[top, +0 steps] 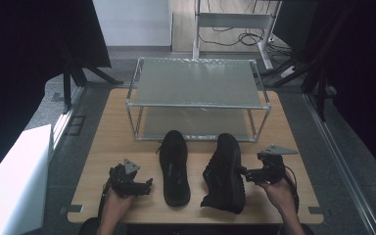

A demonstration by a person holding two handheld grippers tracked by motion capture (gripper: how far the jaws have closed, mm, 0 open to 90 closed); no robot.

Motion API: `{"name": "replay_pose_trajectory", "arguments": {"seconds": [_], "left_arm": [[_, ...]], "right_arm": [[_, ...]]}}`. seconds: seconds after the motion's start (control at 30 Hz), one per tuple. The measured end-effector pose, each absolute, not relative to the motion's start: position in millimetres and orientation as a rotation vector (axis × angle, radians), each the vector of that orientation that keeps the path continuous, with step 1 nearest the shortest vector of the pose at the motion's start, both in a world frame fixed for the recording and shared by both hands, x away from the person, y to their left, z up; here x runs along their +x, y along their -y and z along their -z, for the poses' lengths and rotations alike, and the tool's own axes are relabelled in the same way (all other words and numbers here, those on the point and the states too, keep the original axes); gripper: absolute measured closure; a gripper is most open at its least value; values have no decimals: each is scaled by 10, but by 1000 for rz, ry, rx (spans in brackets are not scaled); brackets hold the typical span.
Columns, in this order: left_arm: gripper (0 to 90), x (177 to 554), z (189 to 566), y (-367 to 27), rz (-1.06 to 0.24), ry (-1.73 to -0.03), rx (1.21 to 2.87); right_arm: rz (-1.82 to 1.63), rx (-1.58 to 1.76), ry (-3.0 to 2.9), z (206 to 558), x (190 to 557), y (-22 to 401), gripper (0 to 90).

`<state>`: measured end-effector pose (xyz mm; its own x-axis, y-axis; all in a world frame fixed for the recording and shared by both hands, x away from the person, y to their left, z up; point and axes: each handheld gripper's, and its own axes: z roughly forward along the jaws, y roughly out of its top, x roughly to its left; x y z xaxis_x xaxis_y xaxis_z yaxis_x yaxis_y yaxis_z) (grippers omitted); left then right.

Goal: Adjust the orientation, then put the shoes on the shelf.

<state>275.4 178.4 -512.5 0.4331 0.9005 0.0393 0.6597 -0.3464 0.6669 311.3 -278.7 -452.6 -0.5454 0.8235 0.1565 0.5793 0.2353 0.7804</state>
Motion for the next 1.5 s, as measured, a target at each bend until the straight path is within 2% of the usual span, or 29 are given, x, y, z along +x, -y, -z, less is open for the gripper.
{"name": "replay_pose_trajectory", "arguments": {"seconds": [0.37, 0.43, 0.47, 0.53, 0.73, 1.13, 1.5], "left_arm": [[0, 2760, 5134, -1772, -542, -1308, 2122], [0, 2760, 5134, -1772, -541, -1308, 2122], [0, 2760, 5134, -1773, -541, -1307, 2122], [0, 2757, 5130, -1778, -540, -1306, 2120], [0, 2758, 5126, -1782, -538, -1310, 2116], [0, 2742, 5091, -1786, -522, -1329, 2097], [25, 2683, 4888, -1753, -507, -1317, 1989]], "right_arm": [[-1232, 1429, -2164, 4639, 3066, 3179, 20], [-1220, 1443, -2164, 4666, 3064, 3235, 47], [-1183, 1443, -2176, 4694, 3064, 3276, 98], [-1137, 1468, -2193, 4758, 3075, 3324, 109], [-1131, 1542, -2189, 4882, 3097, 3472, 91], [-1186, 1510, -2153, 4838, 3044, 3519, 89], [-1285, 1505, -2112, 4707, 2895, 3534, 88]]}}
